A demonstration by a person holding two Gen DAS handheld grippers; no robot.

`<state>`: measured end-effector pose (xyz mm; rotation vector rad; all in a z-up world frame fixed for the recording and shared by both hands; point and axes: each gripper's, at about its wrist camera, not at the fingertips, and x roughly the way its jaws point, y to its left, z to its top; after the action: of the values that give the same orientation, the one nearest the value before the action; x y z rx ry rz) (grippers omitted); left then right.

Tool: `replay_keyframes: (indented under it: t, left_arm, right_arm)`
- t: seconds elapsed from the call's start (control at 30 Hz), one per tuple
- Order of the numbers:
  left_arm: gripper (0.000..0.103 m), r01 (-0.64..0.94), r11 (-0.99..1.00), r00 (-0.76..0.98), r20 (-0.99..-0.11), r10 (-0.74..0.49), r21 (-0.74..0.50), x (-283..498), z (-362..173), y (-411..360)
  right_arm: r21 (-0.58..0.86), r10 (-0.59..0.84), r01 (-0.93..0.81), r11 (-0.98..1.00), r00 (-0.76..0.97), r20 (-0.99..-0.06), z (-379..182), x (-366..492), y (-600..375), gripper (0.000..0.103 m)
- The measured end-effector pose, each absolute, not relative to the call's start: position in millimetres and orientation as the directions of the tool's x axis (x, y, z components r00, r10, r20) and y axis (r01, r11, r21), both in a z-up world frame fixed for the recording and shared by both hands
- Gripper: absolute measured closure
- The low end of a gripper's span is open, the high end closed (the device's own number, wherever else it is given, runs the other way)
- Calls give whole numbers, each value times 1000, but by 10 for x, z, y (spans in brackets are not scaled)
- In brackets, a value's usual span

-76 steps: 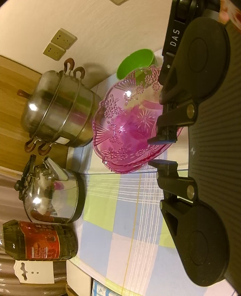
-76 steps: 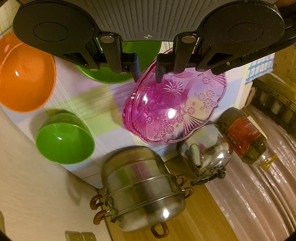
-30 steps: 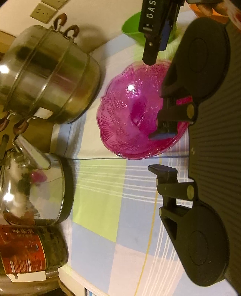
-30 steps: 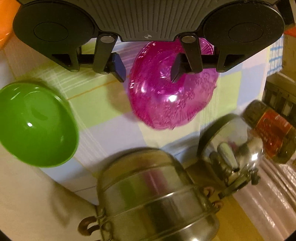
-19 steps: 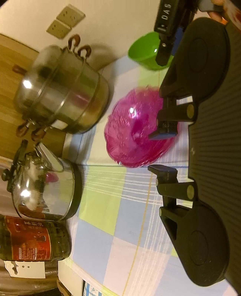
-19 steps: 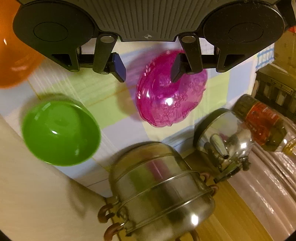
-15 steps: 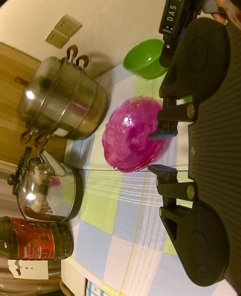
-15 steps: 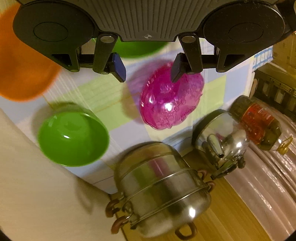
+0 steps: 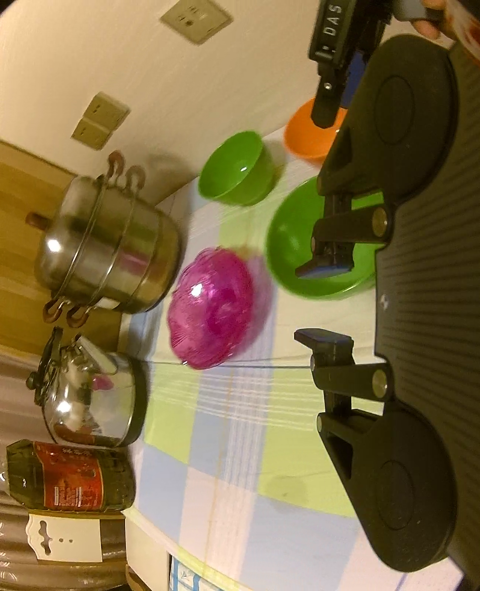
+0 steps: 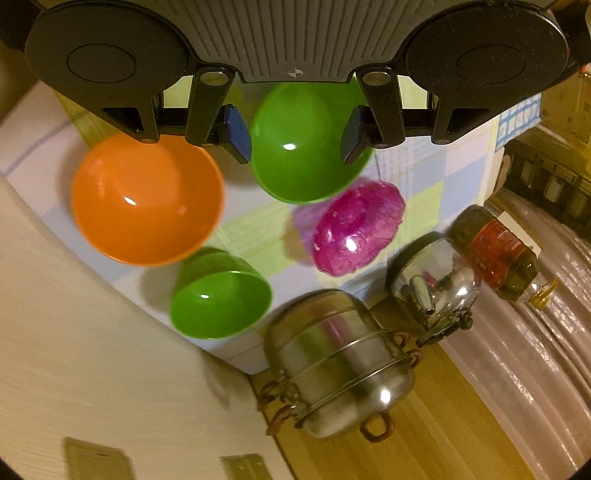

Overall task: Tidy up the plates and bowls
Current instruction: 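Open both tools and pull them back from the pink stack, then move both tools toward the orange bowl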

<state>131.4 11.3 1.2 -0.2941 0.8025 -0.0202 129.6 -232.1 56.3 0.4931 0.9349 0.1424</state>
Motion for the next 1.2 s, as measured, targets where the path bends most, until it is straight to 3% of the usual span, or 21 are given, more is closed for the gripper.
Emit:
replay_keyframes:
  t: [0.47, 1.2]
  left_arm:
    - [77, -30, 968, 686, -710, -162, -250, 1027, 58, -240]
    - [77, 26, 968, 665, -718, -204, -250, 995, 19, -598]
  right_arm:
    - [429, 277, 114, 896, 613, -740, 627, 802, -2643, 49]
    - [414, 237, 158, 897, 618, -750, 610, 709, -2919, 49]
